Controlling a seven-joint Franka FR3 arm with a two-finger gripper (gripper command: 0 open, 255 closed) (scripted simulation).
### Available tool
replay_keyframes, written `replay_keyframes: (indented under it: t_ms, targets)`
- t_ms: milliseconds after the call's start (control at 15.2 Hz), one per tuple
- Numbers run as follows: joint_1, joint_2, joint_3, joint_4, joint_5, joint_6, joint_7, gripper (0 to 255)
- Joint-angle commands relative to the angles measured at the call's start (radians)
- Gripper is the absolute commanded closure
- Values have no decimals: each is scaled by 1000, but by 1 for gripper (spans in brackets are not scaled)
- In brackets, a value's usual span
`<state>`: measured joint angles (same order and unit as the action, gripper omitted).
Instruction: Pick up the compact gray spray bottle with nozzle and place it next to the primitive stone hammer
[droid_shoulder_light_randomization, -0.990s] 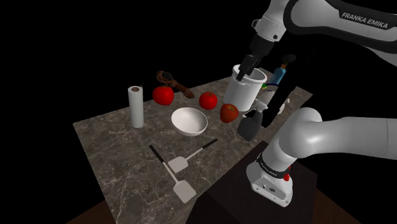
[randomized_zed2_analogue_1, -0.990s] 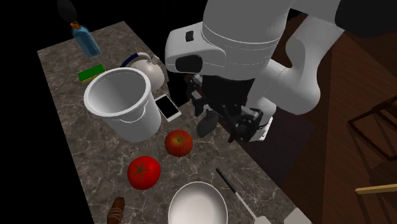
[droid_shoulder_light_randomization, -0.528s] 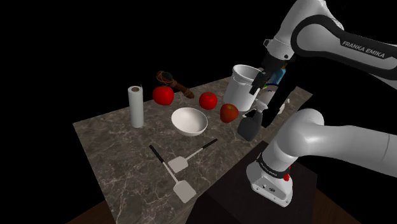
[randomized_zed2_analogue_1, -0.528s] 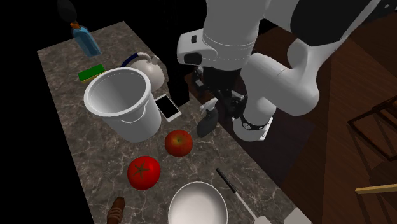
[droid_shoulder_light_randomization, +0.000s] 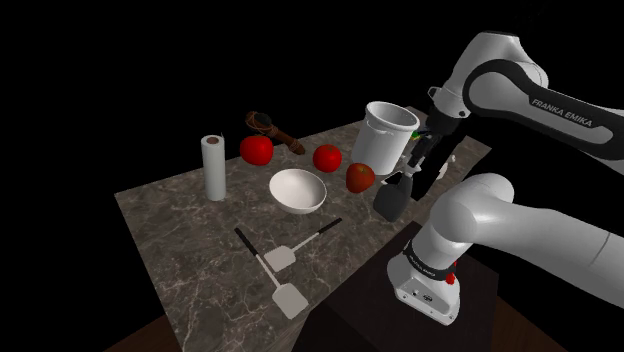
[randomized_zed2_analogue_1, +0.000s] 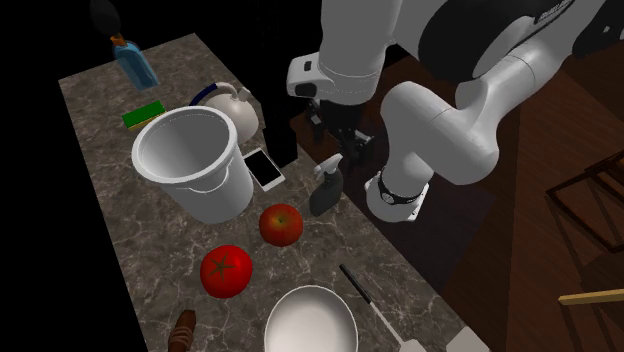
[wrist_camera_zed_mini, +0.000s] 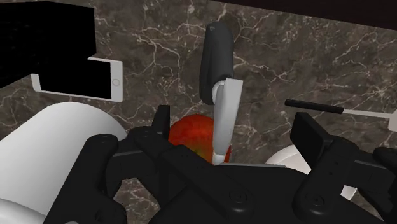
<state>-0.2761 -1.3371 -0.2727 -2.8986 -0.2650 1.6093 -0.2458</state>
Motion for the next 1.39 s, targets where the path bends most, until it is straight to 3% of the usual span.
replay_keyframes:
  t_ms: [0,330,792,858,1320]
  targets:
    - [-10,-16,-8,-33,-10,15,-2,0]
    - [-26,-27,-31,-97,-34,66,-4,0]
    - [-26,-27,-31,-96,-34,66,-4,0]
    - [-26,-27,-31,-96,-34,66,-4,255]
    - [-26,-27,-31,-96,-34,66,-4,255]
